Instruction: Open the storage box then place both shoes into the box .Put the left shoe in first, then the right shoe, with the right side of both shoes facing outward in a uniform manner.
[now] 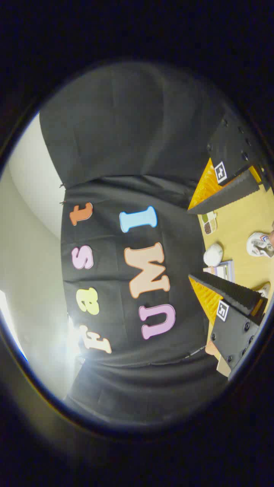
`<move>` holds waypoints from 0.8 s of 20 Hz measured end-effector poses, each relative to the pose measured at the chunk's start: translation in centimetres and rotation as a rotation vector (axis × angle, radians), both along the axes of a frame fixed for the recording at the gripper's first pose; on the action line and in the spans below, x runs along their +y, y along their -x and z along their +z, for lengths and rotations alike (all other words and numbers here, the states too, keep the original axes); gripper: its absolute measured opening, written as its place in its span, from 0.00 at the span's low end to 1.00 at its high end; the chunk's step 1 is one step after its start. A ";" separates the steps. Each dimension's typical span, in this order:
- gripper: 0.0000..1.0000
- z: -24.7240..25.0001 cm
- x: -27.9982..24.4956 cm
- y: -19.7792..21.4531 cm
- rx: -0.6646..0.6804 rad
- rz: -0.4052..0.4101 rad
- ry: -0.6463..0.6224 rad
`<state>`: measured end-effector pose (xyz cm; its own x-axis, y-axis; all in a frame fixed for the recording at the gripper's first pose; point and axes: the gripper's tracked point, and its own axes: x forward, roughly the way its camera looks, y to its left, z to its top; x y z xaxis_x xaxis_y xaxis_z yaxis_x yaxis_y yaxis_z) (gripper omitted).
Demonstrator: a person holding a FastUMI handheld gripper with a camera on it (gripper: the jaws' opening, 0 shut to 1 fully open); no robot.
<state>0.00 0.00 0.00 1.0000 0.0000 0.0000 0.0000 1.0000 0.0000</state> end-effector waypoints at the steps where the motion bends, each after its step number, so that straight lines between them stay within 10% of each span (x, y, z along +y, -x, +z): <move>1: 0.95 0.6 1.1 1.0 -0.010 0.009 0.006; 16: 0.95 -1.6 9.3 -1.2 0.051 0.141 -0.007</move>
<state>1.16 9.31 -1.56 0.9887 0.1410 -0.0506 -0.1406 0.9900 0.0103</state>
